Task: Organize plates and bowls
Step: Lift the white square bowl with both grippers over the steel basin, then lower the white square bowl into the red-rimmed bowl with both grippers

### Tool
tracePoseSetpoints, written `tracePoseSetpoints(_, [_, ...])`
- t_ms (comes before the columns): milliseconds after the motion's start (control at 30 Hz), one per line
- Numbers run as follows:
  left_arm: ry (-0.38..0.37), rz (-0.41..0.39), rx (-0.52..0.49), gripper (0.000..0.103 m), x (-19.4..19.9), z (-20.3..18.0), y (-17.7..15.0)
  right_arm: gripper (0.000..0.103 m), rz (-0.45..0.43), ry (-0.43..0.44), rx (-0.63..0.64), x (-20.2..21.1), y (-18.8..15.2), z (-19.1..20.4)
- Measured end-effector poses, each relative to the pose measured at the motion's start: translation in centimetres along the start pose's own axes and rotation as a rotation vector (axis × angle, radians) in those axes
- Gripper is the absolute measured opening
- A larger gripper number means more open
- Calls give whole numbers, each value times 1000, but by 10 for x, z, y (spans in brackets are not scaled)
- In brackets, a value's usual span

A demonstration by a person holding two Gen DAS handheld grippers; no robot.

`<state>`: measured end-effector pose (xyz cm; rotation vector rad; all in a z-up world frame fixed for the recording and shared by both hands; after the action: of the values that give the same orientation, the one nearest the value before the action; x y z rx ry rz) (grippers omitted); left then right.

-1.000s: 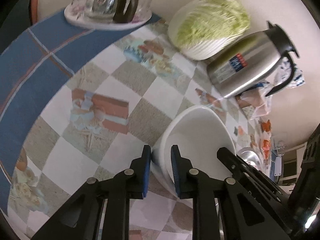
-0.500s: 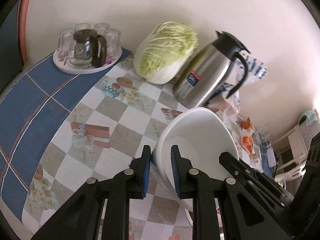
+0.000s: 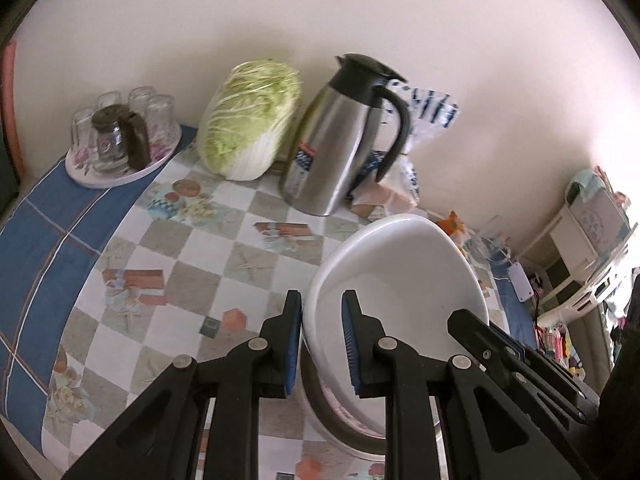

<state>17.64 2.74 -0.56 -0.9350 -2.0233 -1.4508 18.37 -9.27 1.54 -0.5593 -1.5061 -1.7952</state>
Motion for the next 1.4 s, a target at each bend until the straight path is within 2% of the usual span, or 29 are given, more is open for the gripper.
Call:
tracePoseSetpoints(367, [-2, -7, -62, 21, -2, -44, -7, 12, -33, -3, -97, 25, -6, -44])
tracePoseSetpoints(700, [-6, -4, -92, 21, -7, -71, -14, 12, -46, 1, -117, 39, -5, -70])
tracePoseSetpoints(1400, [36, 132, -105, 21, -48, -77, -35, 12, 58, 4, -163, 12, -23, -100])
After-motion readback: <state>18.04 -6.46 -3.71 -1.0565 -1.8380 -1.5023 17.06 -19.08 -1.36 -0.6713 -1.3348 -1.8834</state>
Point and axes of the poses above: each gripper's, at about its wrist camera, not at the fingertips, and x roughly against the way its jaws point, z to its left, y to its top, the point moved 6 cm from there along -x, roughly the way its jaws point, and after that the axes turned 2 degrees about y, right-handed, at the moved point
